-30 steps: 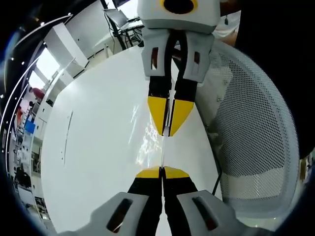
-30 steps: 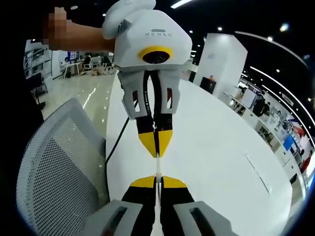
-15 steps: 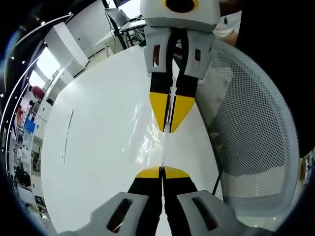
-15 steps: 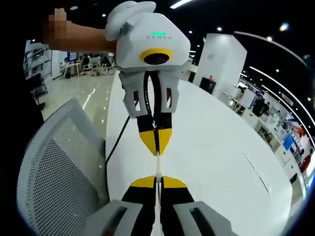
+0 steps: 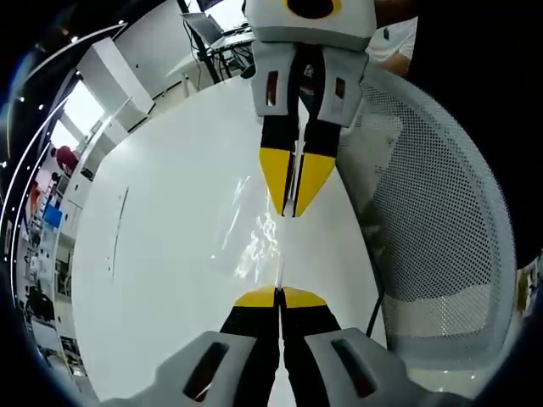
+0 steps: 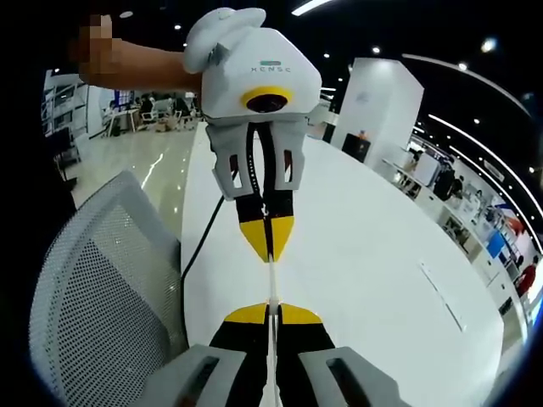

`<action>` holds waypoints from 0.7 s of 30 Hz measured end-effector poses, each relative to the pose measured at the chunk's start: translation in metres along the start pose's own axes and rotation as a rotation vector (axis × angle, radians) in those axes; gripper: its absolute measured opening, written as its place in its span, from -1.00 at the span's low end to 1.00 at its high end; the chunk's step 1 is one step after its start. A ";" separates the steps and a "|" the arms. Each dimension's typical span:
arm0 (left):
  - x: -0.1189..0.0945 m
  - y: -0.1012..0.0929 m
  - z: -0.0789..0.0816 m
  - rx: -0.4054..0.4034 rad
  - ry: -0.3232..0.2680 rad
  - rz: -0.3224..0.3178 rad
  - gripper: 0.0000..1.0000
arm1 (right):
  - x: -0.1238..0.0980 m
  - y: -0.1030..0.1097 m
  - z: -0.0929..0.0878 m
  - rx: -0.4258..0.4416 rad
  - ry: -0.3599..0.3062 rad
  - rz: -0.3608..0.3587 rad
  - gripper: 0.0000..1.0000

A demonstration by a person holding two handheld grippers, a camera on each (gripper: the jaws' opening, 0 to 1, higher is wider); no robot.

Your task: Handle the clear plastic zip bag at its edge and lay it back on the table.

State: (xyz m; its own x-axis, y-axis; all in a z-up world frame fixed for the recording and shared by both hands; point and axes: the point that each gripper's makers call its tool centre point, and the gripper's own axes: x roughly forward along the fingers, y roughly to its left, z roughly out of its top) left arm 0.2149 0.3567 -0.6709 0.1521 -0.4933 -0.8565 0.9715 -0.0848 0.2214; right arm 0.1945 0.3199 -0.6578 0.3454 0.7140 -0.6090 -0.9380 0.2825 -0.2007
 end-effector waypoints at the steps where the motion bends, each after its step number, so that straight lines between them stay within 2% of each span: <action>1: 0.000 0.000 0.000 0.000 0.000 0.000 -1.00 | 0.000 0.000 0.000 0.001 0.000 0.001 -1.00; 21: -0.001 0.001 -0.002 -0.016 -0.011 0.005 -1.00 | 0.000 0.001 0.000 0.000 0.001 0.005 -1.00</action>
State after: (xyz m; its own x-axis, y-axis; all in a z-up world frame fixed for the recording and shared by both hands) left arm 0.2160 0.3584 -0.6708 0.1555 -0.5031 -0.8501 0.9734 -0.0686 0.2187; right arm 0.1932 0.3201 -0.6576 0.3411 0.7150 -0.6103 -0.9396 0.2790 -0.1983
